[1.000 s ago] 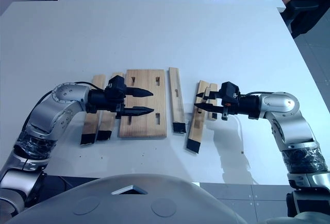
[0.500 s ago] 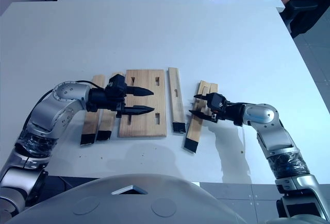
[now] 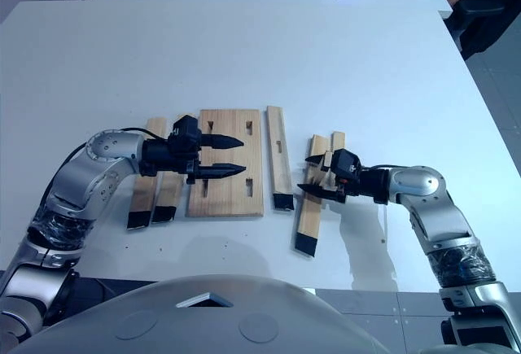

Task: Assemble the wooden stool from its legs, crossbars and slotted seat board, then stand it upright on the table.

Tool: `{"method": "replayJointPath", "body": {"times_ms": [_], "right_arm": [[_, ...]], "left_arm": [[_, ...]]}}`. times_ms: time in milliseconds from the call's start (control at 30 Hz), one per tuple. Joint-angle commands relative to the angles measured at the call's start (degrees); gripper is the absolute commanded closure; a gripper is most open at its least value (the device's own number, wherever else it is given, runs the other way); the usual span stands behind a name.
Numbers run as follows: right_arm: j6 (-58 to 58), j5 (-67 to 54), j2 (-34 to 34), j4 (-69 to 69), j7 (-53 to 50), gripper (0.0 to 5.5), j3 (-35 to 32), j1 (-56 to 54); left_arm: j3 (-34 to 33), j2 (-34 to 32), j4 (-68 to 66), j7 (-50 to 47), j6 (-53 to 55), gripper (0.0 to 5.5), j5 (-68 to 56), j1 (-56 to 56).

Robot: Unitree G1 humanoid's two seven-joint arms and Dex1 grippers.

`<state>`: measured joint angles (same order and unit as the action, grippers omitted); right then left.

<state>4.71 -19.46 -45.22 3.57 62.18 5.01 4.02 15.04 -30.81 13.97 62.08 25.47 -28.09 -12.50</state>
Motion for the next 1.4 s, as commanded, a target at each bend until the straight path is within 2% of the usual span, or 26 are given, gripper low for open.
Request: {"method": "replayJointPath", "body": {"times_ms": [33,367,667,733,900,1133,1400], "right_arm": [[2.3,-1.8,-0.5,3.4,-1.0,2.14,-3.5,-1.3],[10.6,-8.0,-1.5,13.6,-1.3,2.14,-8.8,-0.4],[19.0,-16.7,-0.8,21.1,-4.3,2.14,-13.7,-4.9],[20.5,-18.2,-0.2,22.2,-5.5,2.14,-13.7,-6.4],[23.4,-20.0,1.8,24.6,-7.8,2.82,-11.2,-8.6],[22.9,-17.5,4.6,23.7,-10.0,2.85,-7.0,-10.7],[27.8,-27.0,5.7,24.7,-15.0,2.85,-14.2,-17.9]], "left_arm": [[-0.5,0.0,0.1,-0.7,-0.3,2.77,0.8,-0.1],[-0.6,-0.2,0.3,-1.2,-0.9,2.77,0.9,0.4],[-0.5,0.1,0.5,-2.0,-1.4,2.77,0.9,1.0],[-0.5,0.1,0.6,-2.1,-1.4,2.77,0.8,1.1],[-0.3,0.4,0.8,-2.4,-1.5,2.77,0.8,1.1],[0.1,0.8,0.7,-2.6,-1.5,2.77,1.1,1.1],[-0.3,0.9,0.1,-2.4,-1.7,2.77,1.8,1.4]]}}
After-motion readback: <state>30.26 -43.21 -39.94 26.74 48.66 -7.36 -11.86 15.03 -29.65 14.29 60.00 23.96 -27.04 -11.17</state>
